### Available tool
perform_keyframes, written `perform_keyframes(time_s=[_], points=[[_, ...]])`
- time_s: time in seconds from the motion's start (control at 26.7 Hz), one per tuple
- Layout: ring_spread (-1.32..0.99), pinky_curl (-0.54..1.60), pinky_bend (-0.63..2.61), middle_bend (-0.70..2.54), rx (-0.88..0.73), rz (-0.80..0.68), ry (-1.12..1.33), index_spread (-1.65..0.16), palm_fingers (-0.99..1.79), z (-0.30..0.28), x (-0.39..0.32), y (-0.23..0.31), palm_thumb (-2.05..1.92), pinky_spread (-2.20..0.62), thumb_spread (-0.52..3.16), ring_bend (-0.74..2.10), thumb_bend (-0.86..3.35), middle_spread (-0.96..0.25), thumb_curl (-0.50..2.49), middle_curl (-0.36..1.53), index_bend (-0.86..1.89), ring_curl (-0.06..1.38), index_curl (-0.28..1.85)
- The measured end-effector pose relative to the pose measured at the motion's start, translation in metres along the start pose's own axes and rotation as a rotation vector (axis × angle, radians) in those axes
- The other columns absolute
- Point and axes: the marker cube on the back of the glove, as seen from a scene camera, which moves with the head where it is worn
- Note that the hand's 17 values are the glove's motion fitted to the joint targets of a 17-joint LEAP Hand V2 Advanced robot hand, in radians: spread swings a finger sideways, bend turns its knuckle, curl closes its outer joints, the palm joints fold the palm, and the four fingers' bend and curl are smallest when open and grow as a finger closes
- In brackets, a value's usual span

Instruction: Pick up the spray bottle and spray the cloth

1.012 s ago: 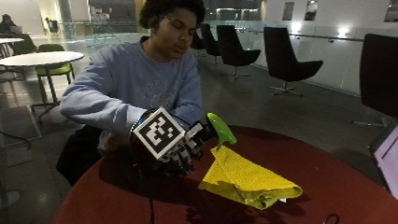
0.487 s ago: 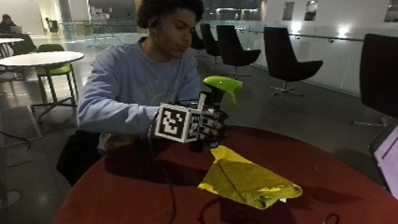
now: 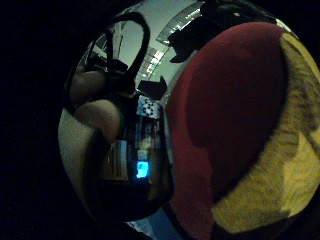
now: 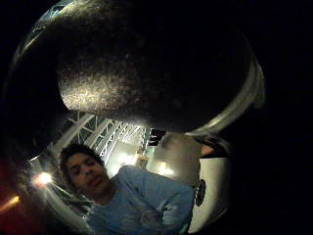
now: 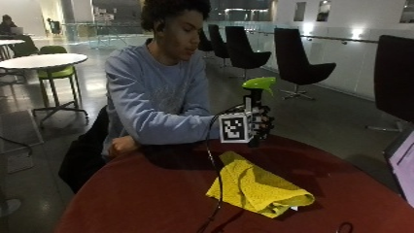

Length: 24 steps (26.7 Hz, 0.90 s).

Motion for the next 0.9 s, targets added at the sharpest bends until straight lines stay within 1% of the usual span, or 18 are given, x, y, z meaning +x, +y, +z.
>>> perform_keyframes(time_s=[0.26,0.41,0.52,0.64,0.71,0.82,0.9], points=[[0.03,0.36,0.33,0.18,-0.018,0.011,0.045,-0.29,0.89,0.040,0.019,-0.014,1.07,0.21,0.75,0.43,-0.02,-0.03,0.71,0.38,0.12,0.34,0.30],[0.02,0.36,0.34,0.18,-0.038,-0.003,0.091,-0.30,0.89,0.050,0.028,-0.011,1.07,0.20,0.75,0.44,-0.02,-0.03,0.71,0.38,0.12,0.34,0.31],[0.02,0.37,0.34,0.18,-0.089,-0.003,0.110,-0.30,0.90,0.051,0.030,-0.004,1.06,0.19,0.75,0.43,-0.03,-0.04,0.71,0.38,0.12,0.35,0.31],[0.01,0.37,0.35,0.18,-0.192,0.012,0.170,-0.30,0.90,0.047,0.036,0.006,1.05,0.18,0.76,0.43,-0.03,-0.05,0.70,0.38,0.12,0.34,0.30],[0.00,0.36,0.31,0.20,-0.237,0.016,0.196,-0.30,0.86,0.039,0.036,0.013,1.00,0.19,0.81,0.42,-0.05,-0.05,0.68,0.39,0.12,0.34,0.30],[0.01,0.37,0.30,0.21,-0.208,0.006,0.212,-0.30,0.78,0.016,0.030,0.018,0.94,0.19,0.87,0.41,-0.05,-0.04,0.65,0.40,0.09,0.35,0.30],[0.00,0.37,0.31,0.21,-0.174,0.002,0.228,-0.30,0.75,-0.009,0.025,0.023,0.92,0.19,0.89,0.42,-0.05,-0.04,0.63,0.40,0.07,0.35,0.28]])
